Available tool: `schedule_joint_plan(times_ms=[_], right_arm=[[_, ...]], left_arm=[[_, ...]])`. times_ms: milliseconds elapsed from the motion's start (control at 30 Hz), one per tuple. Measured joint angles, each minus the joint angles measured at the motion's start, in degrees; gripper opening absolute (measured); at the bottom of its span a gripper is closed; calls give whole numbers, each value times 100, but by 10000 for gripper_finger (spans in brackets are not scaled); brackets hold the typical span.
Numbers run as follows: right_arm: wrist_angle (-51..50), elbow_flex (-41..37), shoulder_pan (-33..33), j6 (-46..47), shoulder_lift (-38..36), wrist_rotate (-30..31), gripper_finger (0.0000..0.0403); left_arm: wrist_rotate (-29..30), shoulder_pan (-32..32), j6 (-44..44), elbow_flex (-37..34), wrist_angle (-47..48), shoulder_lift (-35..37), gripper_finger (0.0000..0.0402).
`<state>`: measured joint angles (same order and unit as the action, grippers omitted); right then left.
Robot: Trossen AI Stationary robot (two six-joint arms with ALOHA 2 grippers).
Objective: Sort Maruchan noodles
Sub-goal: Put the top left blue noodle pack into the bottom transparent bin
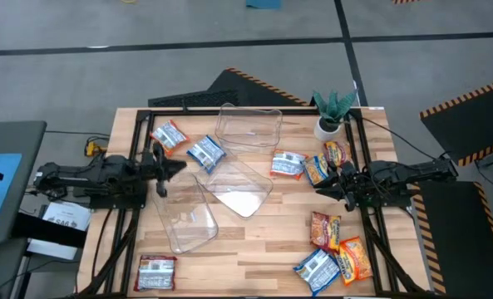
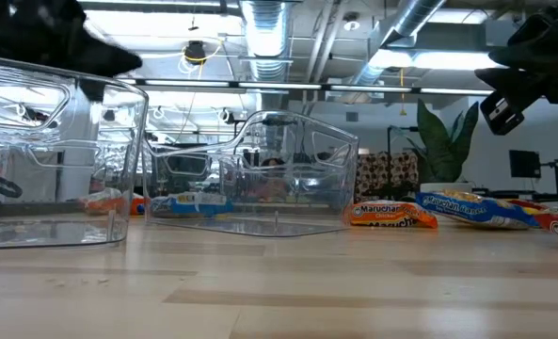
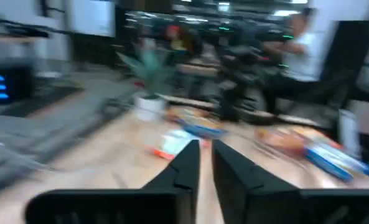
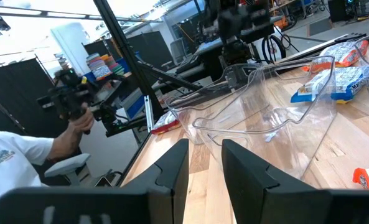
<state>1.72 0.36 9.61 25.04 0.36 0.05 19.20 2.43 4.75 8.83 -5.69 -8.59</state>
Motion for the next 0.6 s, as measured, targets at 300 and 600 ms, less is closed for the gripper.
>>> schedule_joint_plan(times_ms=[300,600], right_arm=[[0,0,0,0,0,0,123],[0,0,0,0,0,-1,123]], left_arm=[[1137,-1328,586,2329,2835,-2368,167],[-718,-3447,624,2646,2975,-4654,204]])
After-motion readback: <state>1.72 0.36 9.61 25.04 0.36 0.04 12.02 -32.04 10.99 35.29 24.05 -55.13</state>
